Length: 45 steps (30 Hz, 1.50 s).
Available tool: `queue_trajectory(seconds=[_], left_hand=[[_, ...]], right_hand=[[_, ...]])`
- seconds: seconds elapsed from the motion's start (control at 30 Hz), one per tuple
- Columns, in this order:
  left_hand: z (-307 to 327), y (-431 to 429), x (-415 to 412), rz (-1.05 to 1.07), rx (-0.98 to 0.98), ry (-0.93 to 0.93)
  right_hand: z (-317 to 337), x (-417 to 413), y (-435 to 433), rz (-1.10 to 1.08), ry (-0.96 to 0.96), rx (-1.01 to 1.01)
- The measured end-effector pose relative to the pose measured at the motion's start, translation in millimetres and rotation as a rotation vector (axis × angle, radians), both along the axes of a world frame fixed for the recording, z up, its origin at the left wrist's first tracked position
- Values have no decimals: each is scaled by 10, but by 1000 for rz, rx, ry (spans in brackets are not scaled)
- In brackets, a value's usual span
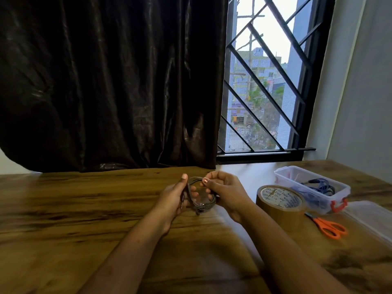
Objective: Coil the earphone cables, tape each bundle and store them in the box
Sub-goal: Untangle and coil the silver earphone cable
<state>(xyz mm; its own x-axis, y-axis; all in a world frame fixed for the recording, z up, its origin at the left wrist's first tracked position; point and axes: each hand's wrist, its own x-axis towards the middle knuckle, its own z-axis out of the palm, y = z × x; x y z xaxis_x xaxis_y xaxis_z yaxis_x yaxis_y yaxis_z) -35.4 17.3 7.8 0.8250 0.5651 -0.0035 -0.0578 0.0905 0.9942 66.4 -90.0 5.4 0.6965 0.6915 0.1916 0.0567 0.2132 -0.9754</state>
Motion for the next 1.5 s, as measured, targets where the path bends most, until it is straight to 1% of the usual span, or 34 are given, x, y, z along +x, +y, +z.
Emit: queue_trajectory(seconds=[0.1,0.23,0.37,0.47,0.57,0.67,0.77,0.87,1.0,1.07,1.13,1.23,1.33,1.5], left_hand=[[15,-9,-22,-11,97,2],[56,15,-39,-9,179,-39],[3,-10,-15,-40,306,67],[-30,-22,18,-42,333,111],[-70,-25,62,18,350,146],[-123,-36,109,112,434,166],[-206,-25,128,220,575,198],[-294,-1,143,308,775,281],[-366,2,164,335,966,346],[-399,22,181,342,1031,373],[-418,52,195,347,1043,389],[-434,70,209,340,996,359],[-425,52,204,344,981,310],[-393,34,192,384,946,281]], right_hand=[[-1,8,14,15,-71,-66],[-3,8,43,-22,-133,-80],[-19,-5,61,-92,-158,-89],[-40,-2,66,-161,-197,-143],[-67,5,72,-218,-219,-171],[-102,34,75,-247,-214,-193],[-158,54,81,-241,-212,-240],[-210,39,97,-254,-231,-279],[-298,49,133,-324,-390,-379],[-333,57,145,-350,-431,-390],[-352,67,158,-369,-475,-395],[-367,69,168,-365,-568,-458],[-382,84,172,-350,-539,-453],[-357,83,153,-339,-449,-407]])
